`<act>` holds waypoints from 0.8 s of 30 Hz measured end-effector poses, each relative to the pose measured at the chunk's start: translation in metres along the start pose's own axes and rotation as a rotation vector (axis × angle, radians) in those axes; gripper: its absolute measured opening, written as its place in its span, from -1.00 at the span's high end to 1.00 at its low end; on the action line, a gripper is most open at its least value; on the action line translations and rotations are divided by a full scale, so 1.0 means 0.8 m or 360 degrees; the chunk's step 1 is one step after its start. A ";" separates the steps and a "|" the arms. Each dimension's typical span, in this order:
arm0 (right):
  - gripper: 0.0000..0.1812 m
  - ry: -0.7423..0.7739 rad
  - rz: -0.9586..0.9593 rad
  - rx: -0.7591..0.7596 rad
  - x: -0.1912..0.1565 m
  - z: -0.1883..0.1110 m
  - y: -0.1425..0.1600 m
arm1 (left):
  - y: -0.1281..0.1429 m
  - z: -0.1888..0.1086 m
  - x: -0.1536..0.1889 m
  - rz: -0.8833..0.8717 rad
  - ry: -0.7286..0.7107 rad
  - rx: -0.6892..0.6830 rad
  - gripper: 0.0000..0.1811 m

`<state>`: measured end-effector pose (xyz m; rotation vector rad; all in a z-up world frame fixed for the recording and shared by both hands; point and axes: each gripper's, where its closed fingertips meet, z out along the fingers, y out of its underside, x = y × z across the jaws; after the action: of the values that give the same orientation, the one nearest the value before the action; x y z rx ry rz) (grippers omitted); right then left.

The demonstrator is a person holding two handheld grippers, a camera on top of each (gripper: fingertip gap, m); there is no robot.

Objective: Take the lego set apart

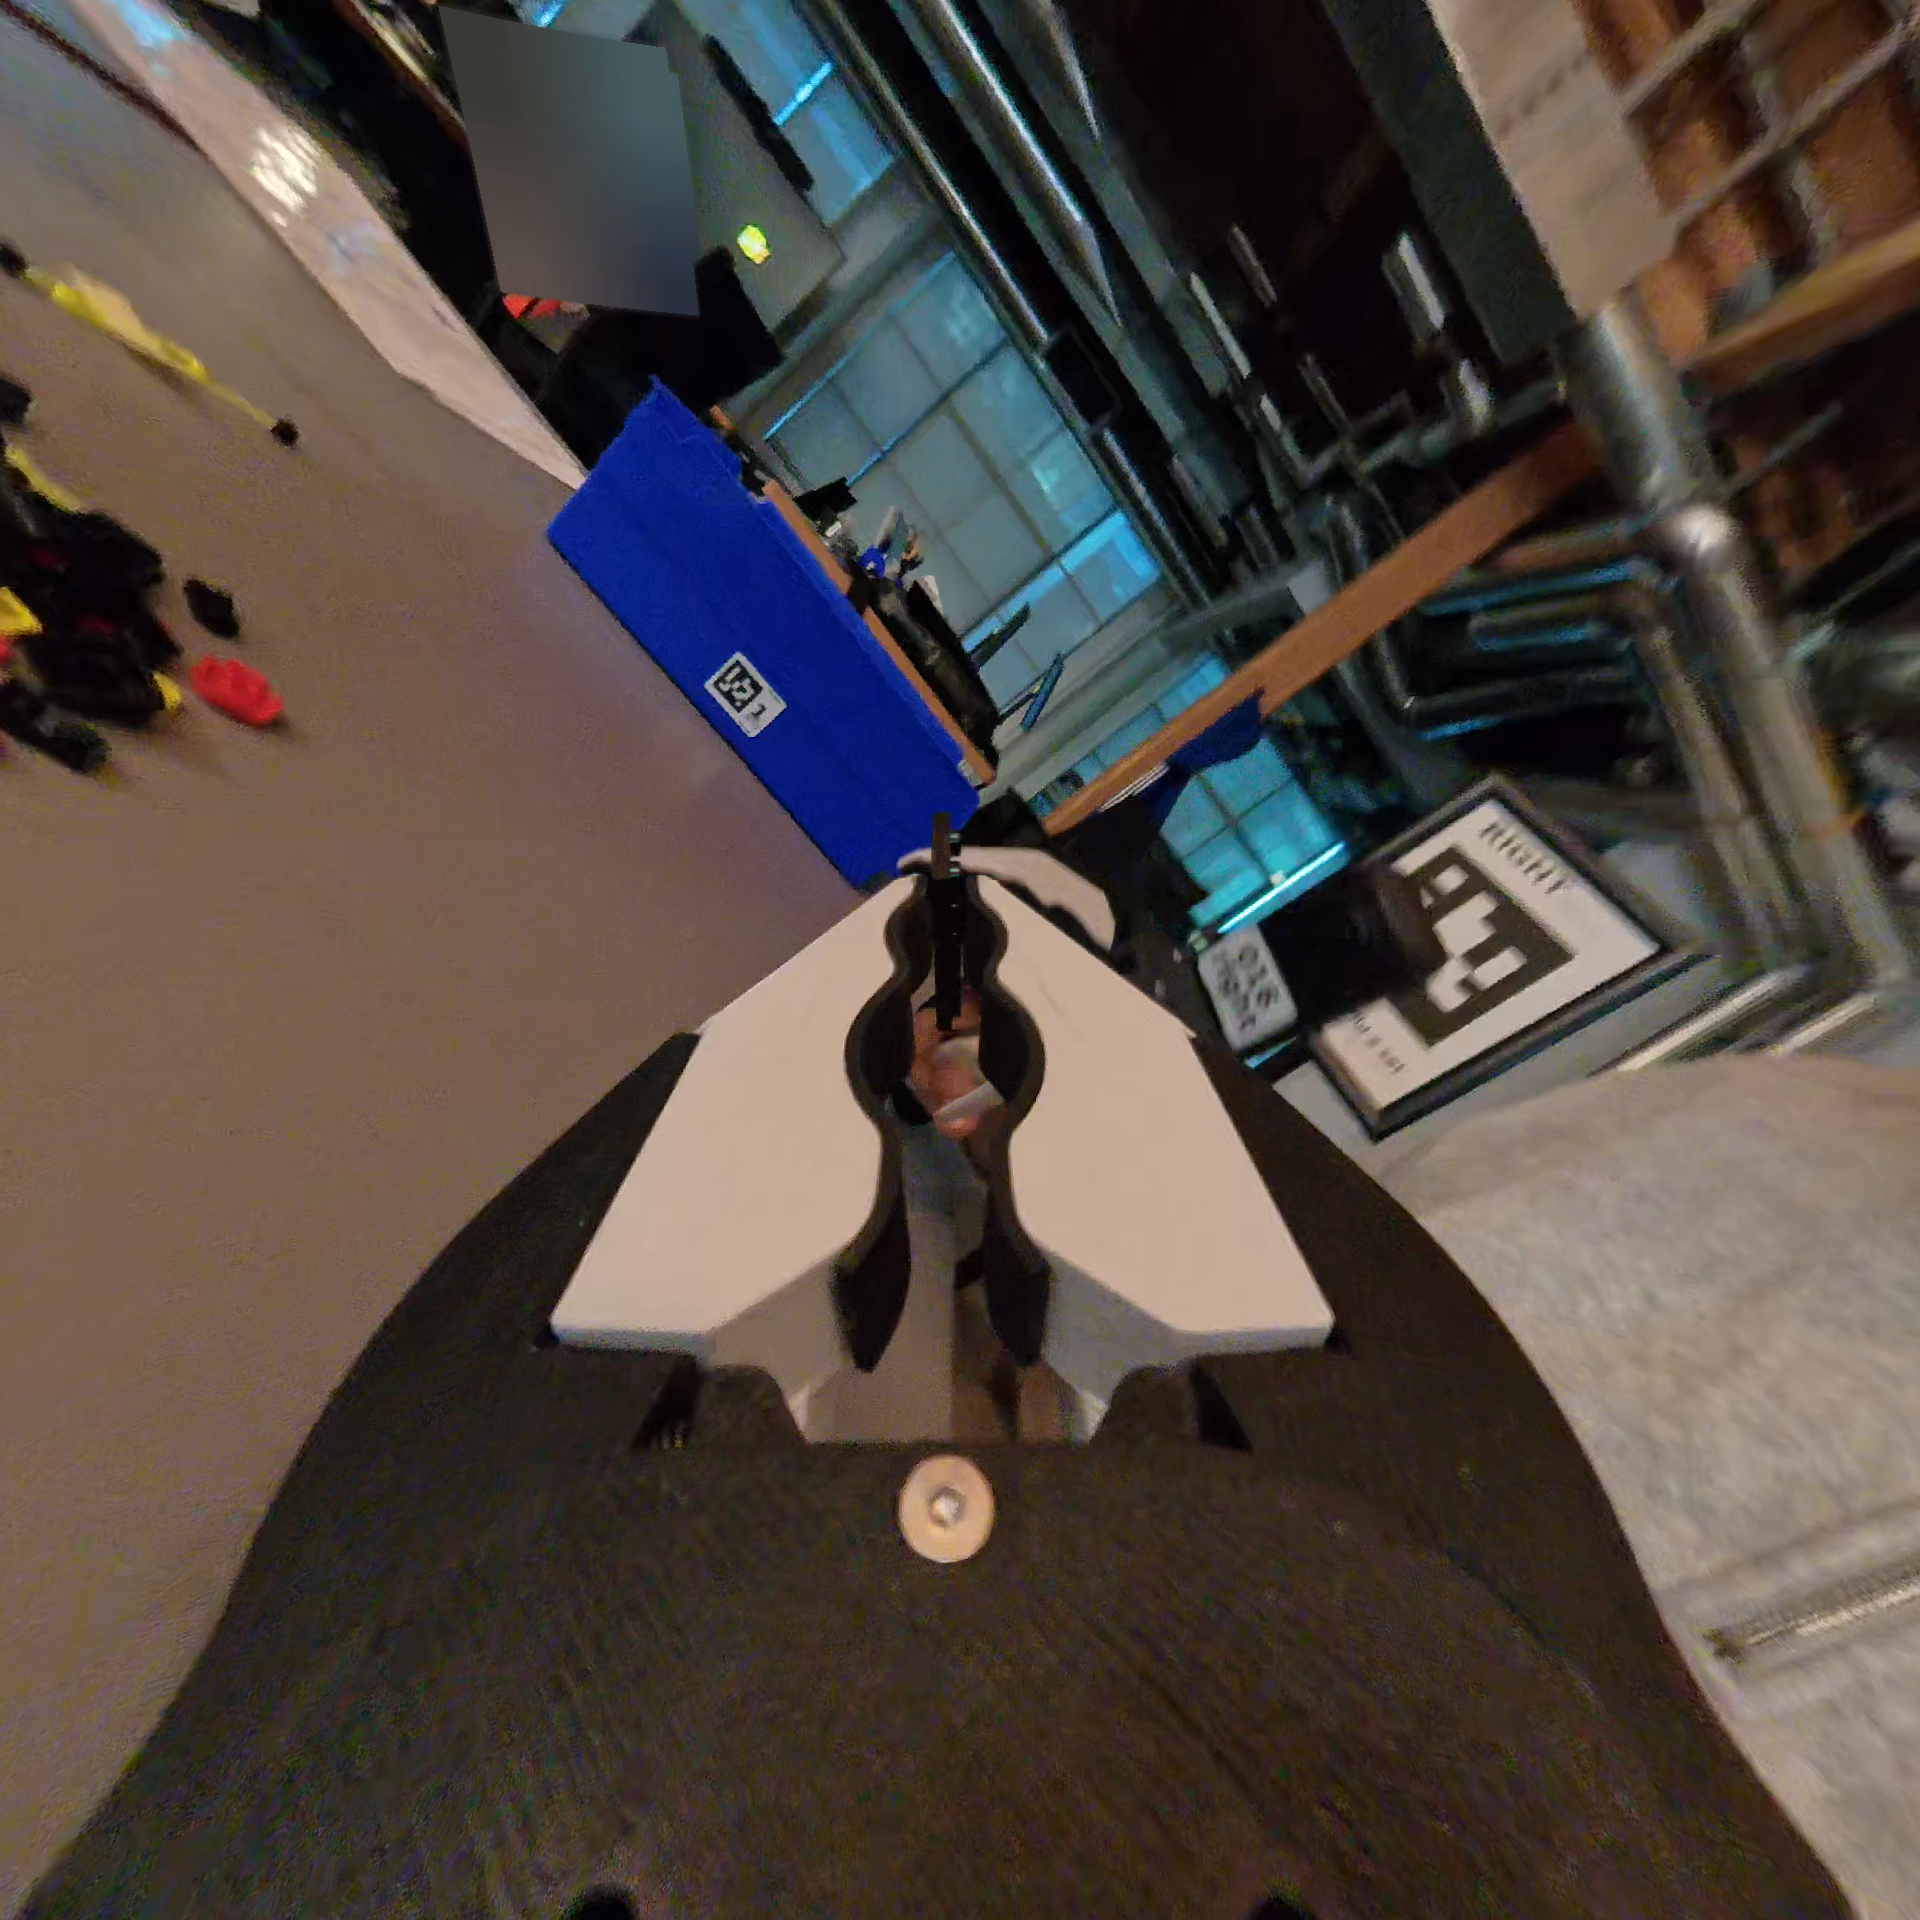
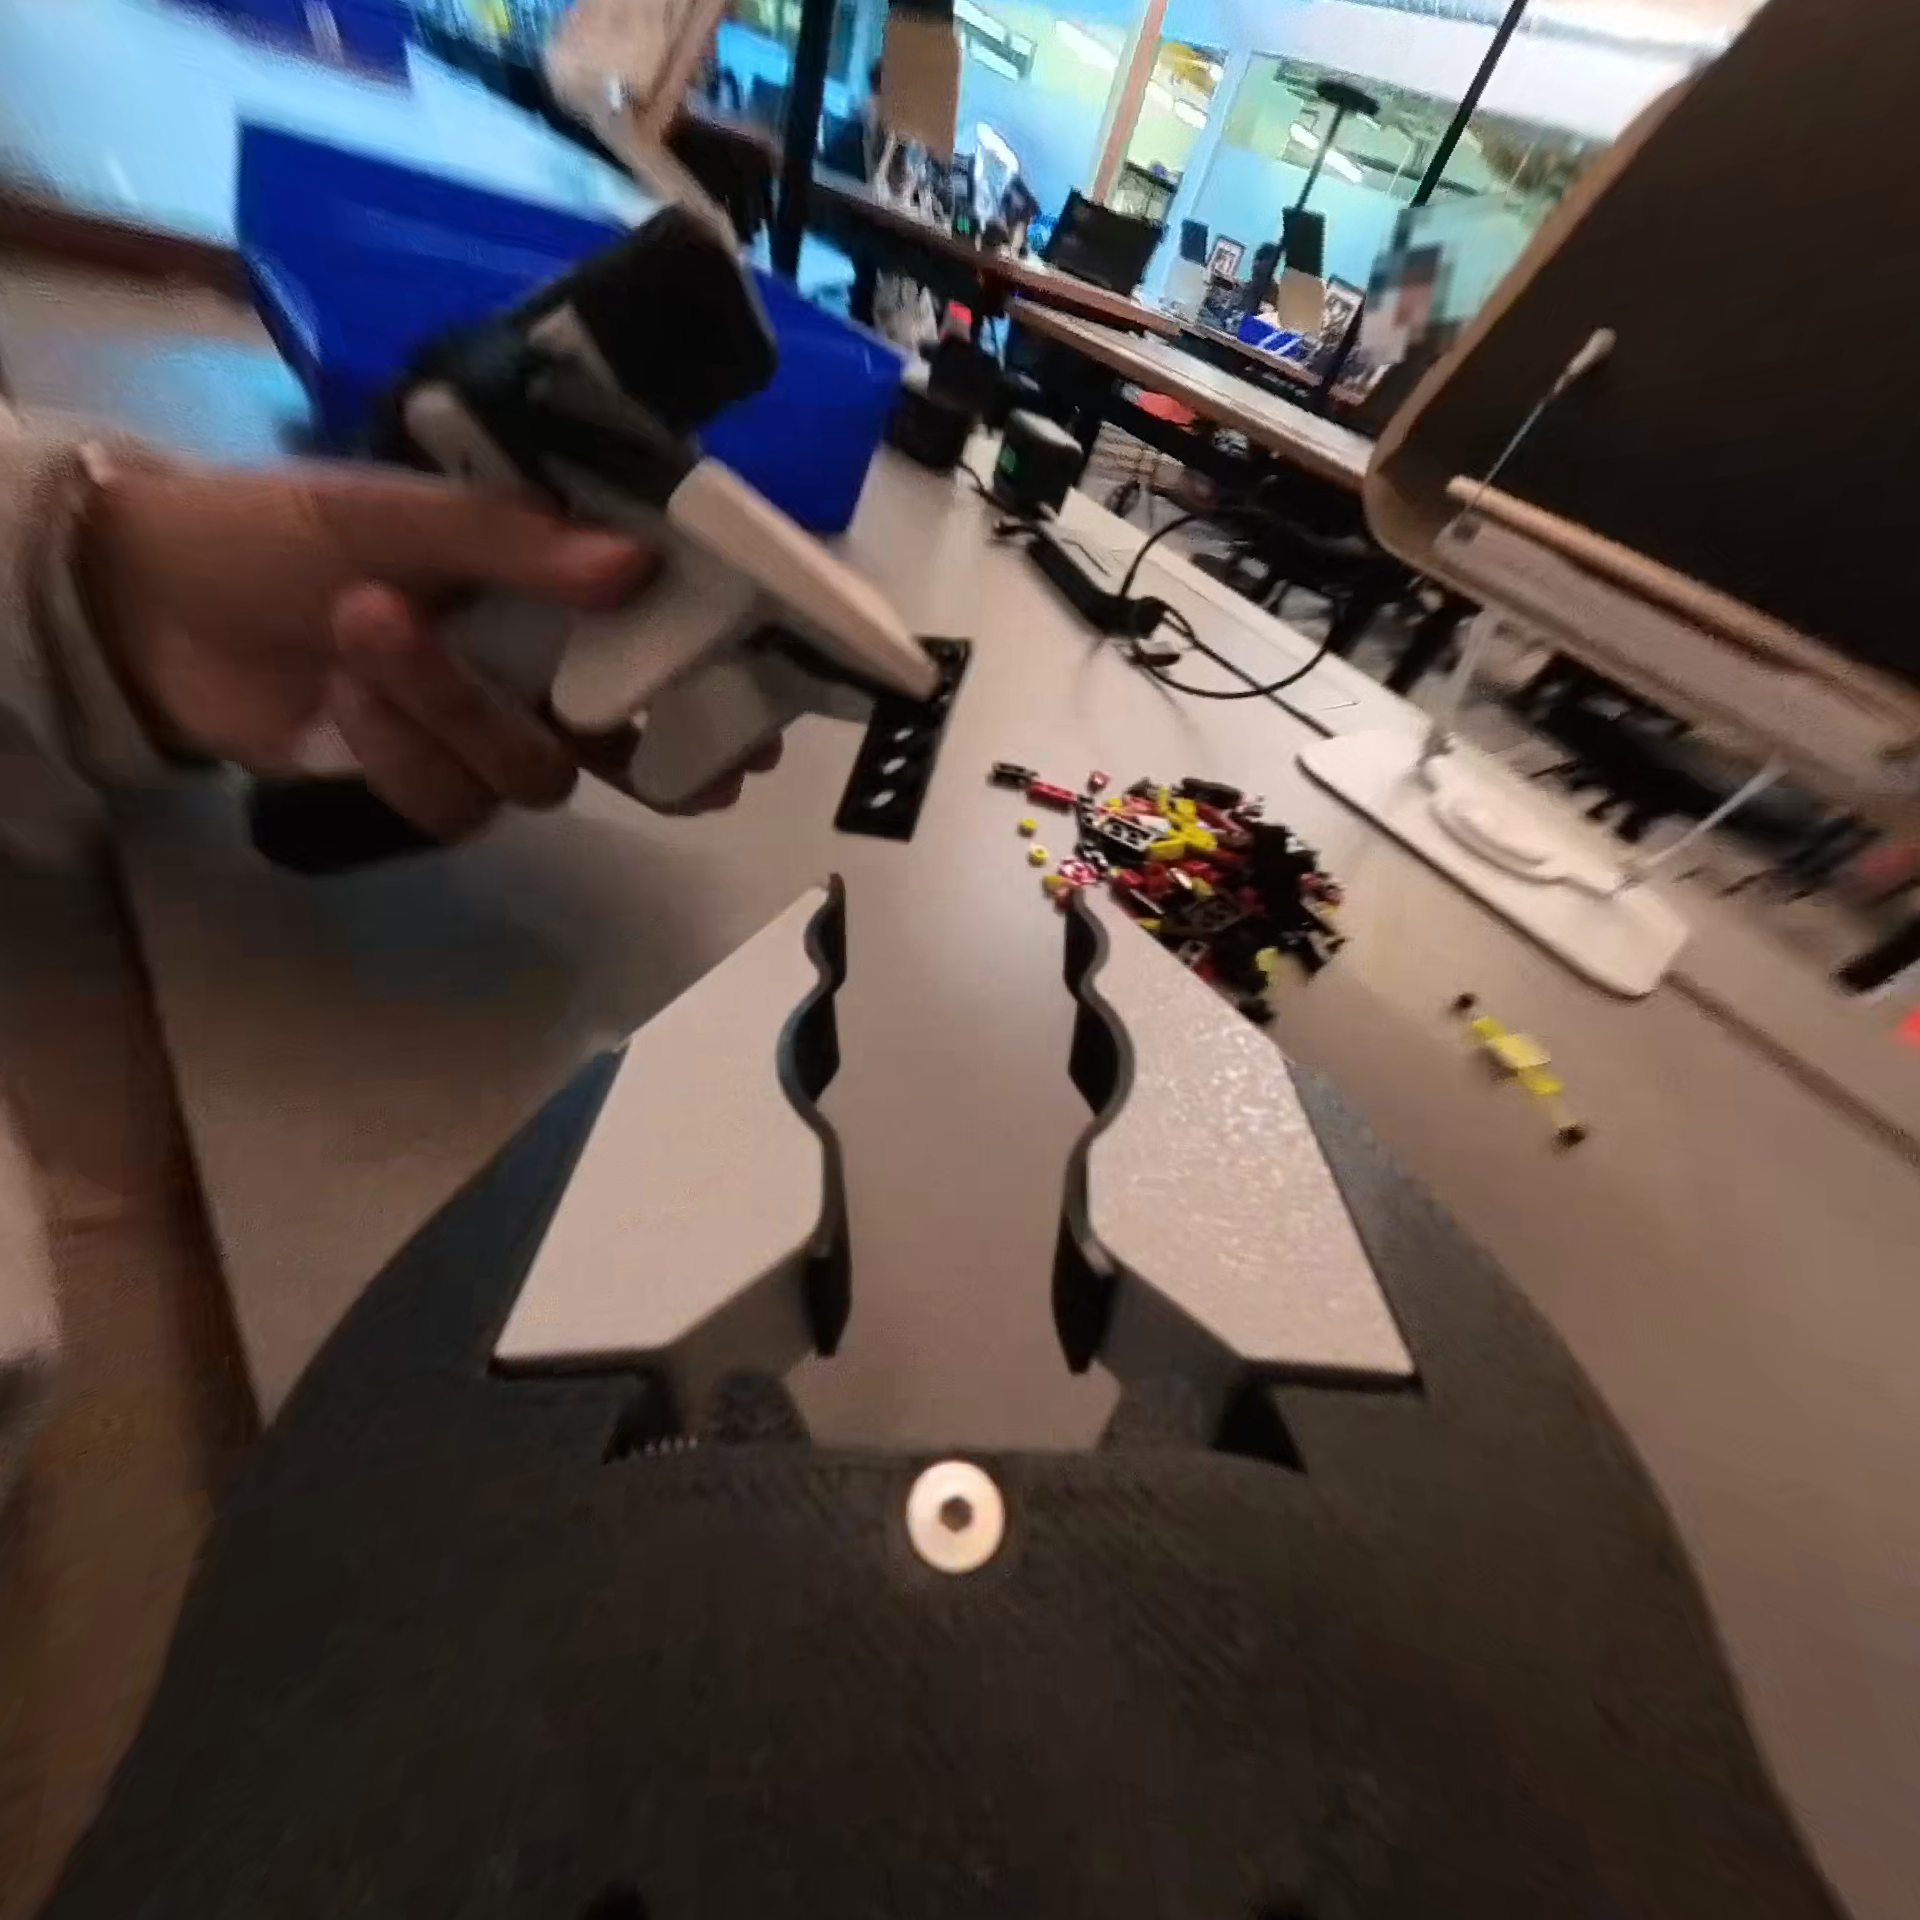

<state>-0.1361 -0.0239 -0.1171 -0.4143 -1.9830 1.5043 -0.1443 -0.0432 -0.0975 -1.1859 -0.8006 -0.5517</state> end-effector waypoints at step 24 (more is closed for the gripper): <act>0.84 0.0049 -0.0036 -0.0224 0.002 0.014 0.034 | 0.006 -0.007 -0.029 0.0096 -0.0277 -0.0028 0.58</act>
<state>-0.1476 -0.0230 -0.1439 -0.4690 -2.0695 1.3411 -0.1533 -0.0473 -0.1195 -1.2825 -0.9059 -0.4103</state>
